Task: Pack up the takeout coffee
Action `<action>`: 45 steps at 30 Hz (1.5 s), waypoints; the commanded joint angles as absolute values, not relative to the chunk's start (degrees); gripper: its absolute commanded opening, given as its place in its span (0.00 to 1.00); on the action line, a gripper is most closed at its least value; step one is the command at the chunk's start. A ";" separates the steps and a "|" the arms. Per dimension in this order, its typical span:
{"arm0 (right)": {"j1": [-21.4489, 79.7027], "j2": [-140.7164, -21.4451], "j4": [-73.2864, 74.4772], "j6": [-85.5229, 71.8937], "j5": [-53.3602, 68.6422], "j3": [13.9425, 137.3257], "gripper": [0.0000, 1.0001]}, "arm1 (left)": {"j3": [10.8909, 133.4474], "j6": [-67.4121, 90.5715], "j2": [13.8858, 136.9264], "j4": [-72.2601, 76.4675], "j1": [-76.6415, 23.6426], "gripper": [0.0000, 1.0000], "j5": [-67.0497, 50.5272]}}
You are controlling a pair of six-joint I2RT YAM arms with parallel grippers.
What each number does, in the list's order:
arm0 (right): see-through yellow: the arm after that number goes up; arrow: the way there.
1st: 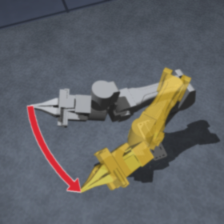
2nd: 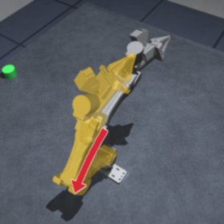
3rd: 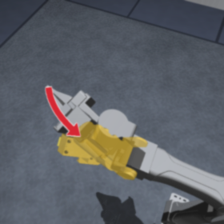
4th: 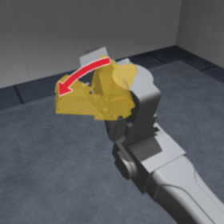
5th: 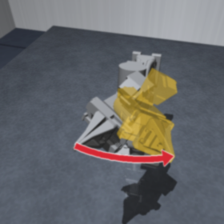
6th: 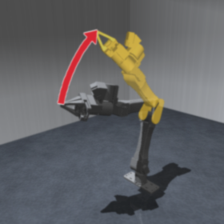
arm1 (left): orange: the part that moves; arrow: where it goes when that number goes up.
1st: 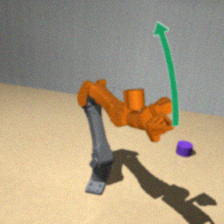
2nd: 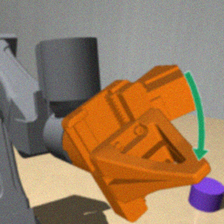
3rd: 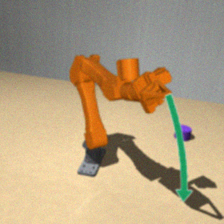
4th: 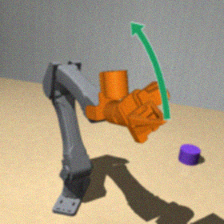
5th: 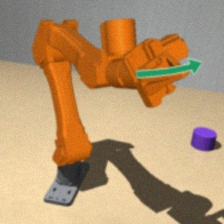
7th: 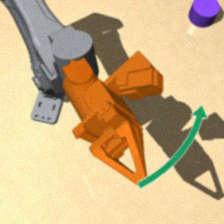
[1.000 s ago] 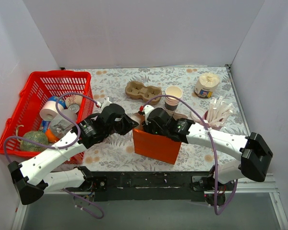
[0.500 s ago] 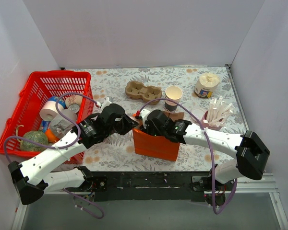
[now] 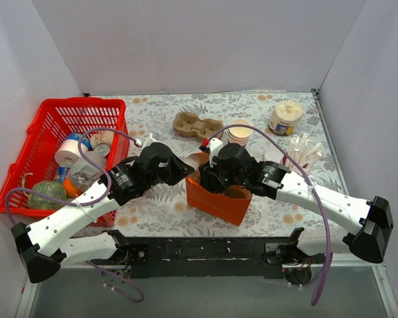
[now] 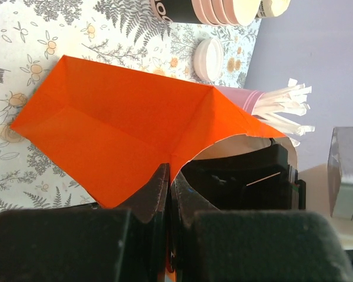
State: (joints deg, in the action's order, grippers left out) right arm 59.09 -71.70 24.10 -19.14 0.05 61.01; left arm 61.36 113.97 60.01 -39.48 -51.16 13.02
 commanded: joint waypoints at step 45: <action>62.14 -84.13 39.64 -18.01 -3.51 61.59 0.08 | 63.11 100.02 53.00 -28.92 -51.42 0.00 11.86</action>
